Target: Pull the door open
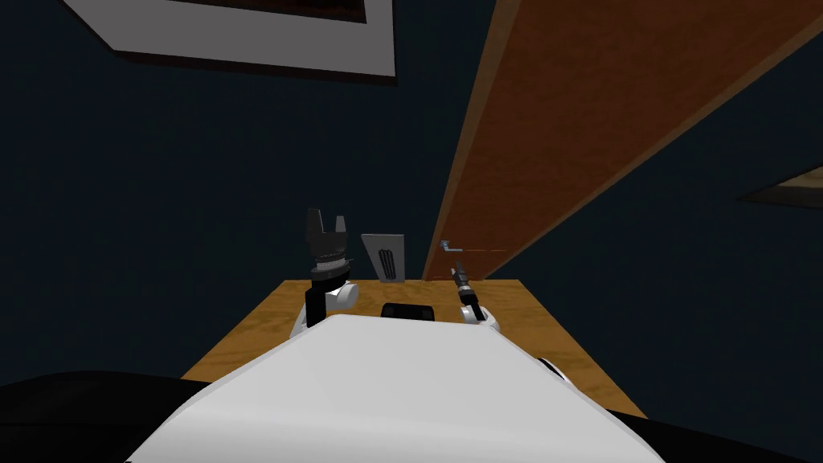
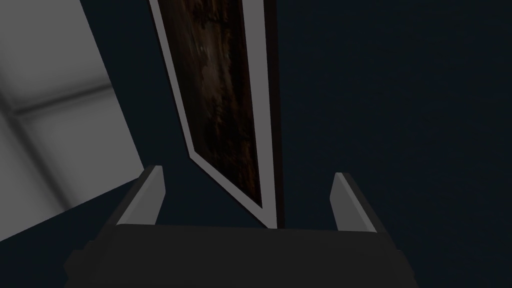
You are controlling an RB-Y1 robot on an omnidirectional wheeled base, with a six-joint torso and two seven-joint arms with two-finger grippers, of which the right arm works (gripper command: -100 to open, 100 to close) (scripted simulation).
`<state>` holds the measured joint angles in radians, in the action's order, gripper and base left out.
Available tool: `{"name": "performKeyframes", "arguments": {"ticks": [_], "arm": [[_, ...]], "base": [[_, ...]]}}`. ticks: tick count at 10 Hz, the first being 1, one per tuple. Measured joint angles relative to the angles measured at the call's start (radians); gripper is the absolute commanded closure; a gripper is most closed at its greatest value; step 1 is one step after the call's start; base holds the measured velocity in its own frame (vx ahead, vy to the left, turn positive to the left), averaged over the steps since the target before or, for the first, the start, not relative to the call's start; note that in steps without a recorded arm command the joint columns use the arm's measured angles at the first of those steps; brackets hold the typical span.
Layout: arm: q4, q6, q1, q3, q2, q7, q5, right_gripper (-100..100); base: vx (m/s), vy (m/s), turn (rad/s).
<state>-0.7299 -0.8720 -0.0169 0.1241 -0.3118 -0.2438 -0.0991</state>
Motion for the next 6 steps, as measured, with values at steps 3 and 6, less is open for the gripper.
{"name": "performKeyframes", "arguments": {"ticks": [3,6], "arm": [[0.068,-0.023,-0.022,0.005,-0.013,-0.017,-0.006,-100],[0.113,-0.035,-0.042,-0.028,-0.012,-0.014,-0.011,-100]], "base": [[0.026,-0.054,0.042],[0.050,-0.017,0.279]]}}
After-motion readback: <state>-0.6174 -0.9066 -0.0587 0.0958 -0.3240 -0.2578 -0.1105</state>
